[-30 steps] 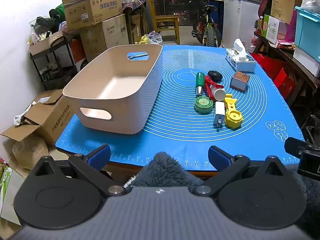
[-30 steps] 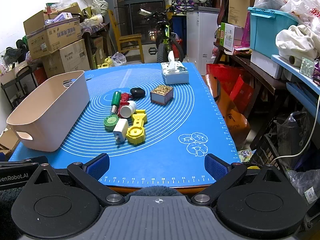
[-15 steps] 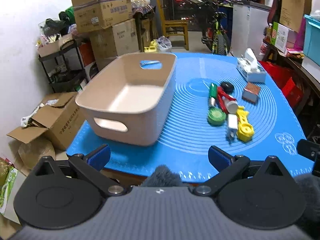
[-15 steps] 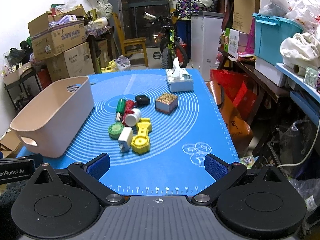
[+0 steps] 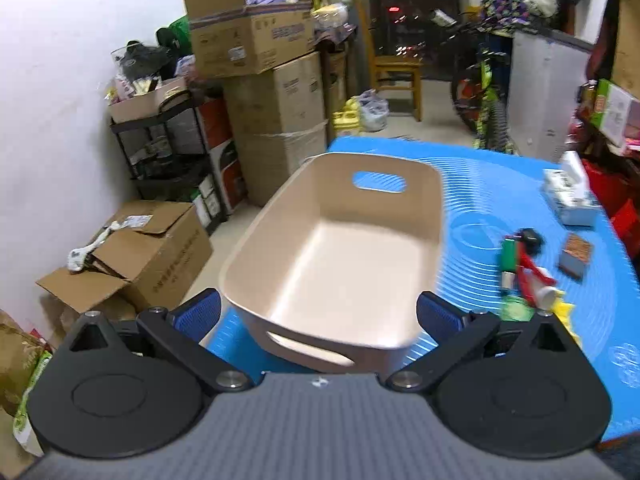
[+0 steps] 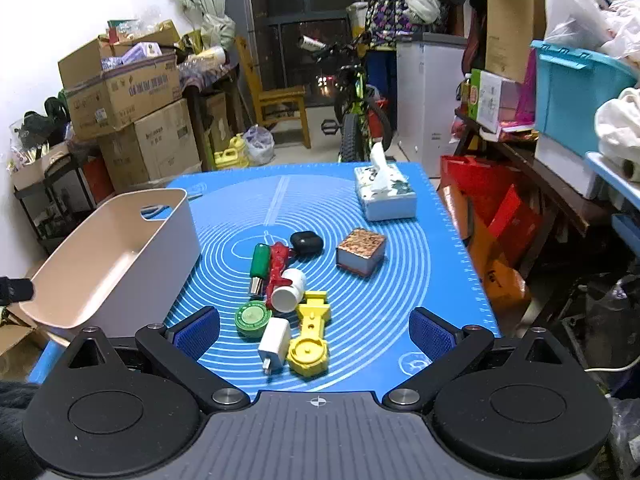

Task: Organize rigid objects
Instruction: 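Move the left tool to the basket rim while the right tool approaches the yellow tool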

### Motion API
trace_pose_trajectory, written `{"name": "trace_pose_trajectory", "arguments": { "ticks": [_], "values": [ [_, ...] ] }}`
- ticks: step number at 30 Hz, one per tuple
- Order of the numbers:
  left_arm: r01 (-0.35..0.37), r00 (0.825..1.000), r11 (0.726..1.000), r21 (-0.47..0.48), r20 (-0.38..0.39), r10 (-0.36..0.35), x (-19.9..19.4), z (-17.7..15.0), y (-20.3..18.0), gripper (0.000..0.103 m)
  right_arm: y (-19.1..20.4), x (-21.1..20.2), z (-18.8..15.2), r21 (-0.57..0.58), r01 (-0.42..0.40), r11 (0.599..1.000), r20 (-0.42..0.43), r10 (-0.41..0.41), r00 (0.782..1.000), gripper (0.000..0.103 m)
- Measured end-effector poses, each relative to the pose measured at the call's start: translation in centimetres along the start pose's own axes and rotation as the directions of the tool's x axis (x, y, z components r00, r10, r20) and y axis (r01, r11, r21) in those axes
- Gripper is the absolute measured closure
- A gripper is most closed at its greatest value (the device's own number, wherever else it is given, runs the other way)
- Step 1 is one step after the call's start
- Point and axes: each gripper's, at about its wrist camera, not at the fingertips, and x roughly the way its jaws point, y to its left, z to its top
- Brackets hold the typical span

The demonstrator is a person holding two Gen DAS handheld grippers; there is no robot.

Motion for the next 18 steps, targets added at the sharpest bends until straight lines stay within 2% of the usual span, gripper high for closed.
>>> {"name": "trace_pose_trajectory", "arguments": {
  "ticks": [4, 9, 15, 18],
  "values": [
    [-0.001, 0.999, 1.000, -0.030, -0.048, 0.000, 3.8, 1.8, 2.9, 0.000, 0.7, 3.5, 0.7, -0.038, 0.007, 0.999, -0.024, -0.008, 1.000, 0.003],
    [-0.046, 0.993, 0.998, -0.043, -0.108, 0.041, 8.0, 3.3, 5.8, 0.000, 1.6, 7.9, 1.3, -0.086, 0.012, 0.996, -0.078, -0.019, 0.997, 0.005],
    [-0.050, 0.979, 0.997, -0.051, -0.201, 0.039, 12.1, 3.5, 8.0, 0.001, 1.9, 12.1, 1.4, -0.122, 0.049, 0.991, -0.139, -0.066, 0.988, 0.005],
    [-0.026, 0.971, 1.000, -0.004, -0.238, 0.025, 13.6, 3.2, 7.8, 0.006, 1.1, 13.8, 0.7, -0.104, 0.079, 0.991, -0.184, -0.097, 0.978, 0.007]
  ]
}}
